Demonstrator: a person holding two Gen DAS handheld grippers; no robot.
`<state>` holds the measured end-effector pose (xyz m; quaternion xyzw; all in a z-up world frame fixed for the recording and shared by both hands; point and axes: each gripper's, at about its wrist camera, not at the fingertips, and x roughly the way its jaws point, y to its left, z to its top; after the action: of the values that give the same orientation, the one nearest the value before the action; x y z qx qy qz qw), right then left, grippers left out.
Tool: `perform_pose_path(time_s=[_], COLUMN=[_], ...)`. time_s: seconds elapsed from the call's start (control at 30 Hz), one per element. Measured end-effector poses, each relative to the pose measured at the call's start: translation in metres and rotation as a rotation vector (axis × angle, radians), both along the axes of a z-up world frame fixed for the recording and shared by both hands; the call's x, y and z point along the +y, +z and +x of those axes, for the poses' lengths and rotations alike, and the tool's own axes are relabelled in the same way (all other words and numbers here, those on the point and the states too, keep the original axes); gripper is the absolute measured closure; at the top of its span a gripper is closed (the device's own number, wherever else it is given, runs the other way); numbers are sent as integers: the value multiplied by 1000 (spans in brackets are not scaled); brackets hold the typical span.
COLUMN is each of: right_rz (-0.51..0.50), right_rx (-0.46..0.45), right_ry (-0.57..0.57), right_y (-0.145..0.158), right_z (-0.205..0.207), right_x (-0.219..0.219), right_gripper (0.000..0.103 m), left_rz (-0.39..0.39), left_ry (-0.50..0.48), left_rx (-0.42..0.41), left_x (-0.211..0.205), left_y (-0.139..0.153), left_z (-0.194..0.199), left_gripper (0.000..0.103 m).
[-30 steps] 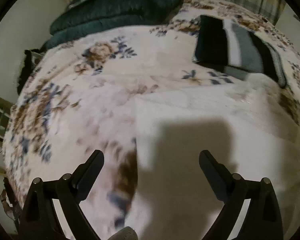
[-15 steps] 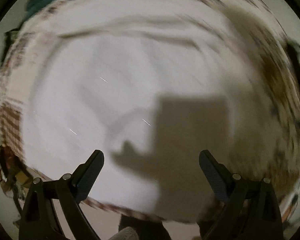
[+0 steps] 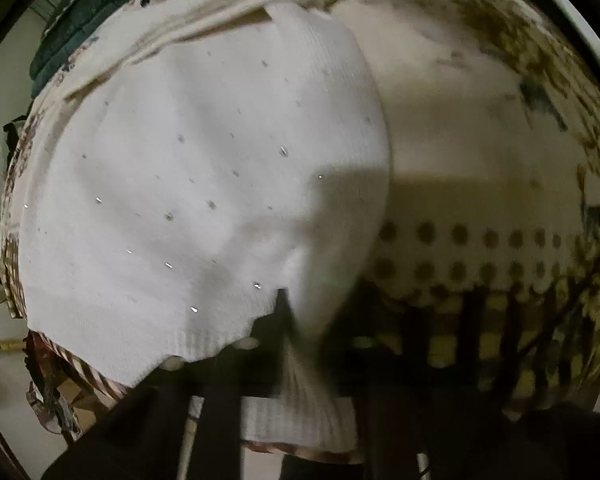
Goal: Fold small clothes
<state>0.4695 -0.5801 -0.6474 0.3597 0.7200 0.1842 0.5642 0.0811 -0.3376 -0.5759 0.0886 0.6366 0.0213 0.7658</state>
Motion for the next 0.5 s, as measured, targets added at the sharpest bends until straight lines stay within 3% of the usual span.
perform_pose_path(time_s=[0.03,0.1,0.13,0.3,0.5], right_rz=[9,-11,-22,-107,-170], right_rx=[-4,-16,-24,-51,-112], right_ry=[-9,-2,0,5,81], right_y=[-3,-3,-1,31,113], right_z=[4,9,10,15,34], right_x=[6,17,22,35,71], right_gripper=[48,82,93,95,95], left_rz=[-24,-49,-58,-106,-214], left_ry=[16,39,45,106,298], left_rx=[-13,-30,-40,-87,-140], left_x=[6,12,17,38,98], left_y=[5,15,21,67,124], left_z=[1,2,2,-9,0], left_gripper=[95,96,96,96,97])
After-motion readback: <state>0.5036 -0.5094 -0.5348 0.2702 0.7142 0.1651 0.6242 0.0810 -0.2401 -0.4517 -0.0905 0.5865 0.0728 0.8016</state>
